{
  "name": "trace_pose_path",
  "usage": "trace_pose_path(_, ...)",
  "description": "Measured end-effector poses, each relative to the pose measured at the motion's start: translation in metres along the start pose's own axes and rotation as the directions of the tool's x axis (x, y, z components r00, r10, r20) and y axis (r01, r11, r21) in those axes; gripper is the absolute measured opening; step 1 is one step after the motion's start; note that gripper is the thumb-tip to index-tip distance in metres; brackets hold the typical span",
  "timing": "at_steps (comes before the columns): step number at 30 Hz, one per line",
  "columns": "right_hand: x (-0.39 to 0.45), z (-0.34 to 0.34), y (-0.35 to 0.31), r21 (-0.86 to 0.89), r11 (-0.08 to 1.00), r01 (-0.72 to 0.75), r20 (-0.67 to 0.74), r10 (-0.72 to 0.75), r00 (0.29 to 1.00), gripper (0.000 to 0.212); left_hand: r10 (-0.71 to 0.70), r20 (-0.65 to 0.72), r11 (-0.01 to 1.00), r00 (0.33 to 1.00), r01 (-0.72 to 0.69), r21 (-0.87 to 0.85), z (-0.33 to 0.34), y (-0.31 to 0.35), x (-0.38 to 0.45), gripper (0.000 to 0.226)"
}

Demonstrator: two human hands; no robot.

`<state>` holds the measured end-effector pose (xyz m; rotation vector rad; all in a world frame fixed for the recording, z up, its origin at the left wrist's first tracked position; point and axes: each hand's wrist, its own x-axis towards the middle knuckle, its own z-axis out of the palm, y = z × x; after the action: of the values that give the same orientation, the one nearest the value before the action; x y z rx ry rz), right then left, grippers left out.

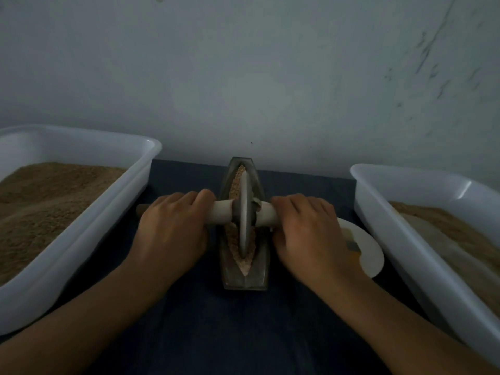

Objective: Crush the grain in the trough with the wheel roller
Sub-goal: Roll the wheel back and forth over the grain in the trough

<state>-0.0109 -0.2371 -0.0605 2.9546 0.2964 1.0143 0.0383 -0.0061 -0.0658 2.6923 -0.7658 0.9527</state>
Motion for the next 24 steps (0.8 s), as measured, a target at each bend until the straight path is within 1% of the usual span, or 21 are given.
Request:
trace_pose_path(6, 0.023, 0.025, 0.011, -0.095, 0.995, 0.021, 0.023, -0.019, 1.0, 0.024, -0.029, 0.095, 0.996, 0.995, 0.02, 0.087, 0.025, -0.005, 0.019, 0.035)
trace_pose_path(9, 0.045, 0.042, 0.021, -0.147, 0.989, -0.003, 0.103, 0.018, 0.995, 0.02, -0.067, 0.122, 0.994, 0.99, 0.055, 0.097, 0.039, -0.009, 0.042, 0.038)
trace_pose_path(13, 0.075, 0.061, 0.034, -0.148, 0.988, -0.045, 0.145, 0.067, 0.987, 0.025, -0.101, 0.165, 0.989, 0.981, 0.08, 0.128, 0.055, -0.018, 0.076, 0.04)
trace_pose_path(17, 0.099, 0.073, 0.046, -0.117, 0.99, -0.084, 0.194, 0.106, 0.975, 0.032, -0.078, 0.169, 0.989, 0.982, 0.055, 0.136, 0.06, -0.024, 0.099, 0.049)
trace_pose_path(20, 0.101, 0.077, 0.048, -0.114, 0.99, -0.082, 0.178, 0.101, 0.979, 0.03, -0.079, 0.168, 0.987, 0.983, 0.054, 0.149, 0.061, -0.025, 0.101, 0.044)
trace_pose_path(24, 0.087, 0.072, 0.041, -0.15, 0.987, -0.061, 0.106, 0.078, 0.991, 0.018, -0.097, 0.16, 0.983, 0.982, 0.07, 0.169, 0.06, -0.022, 0.087, 0.032)
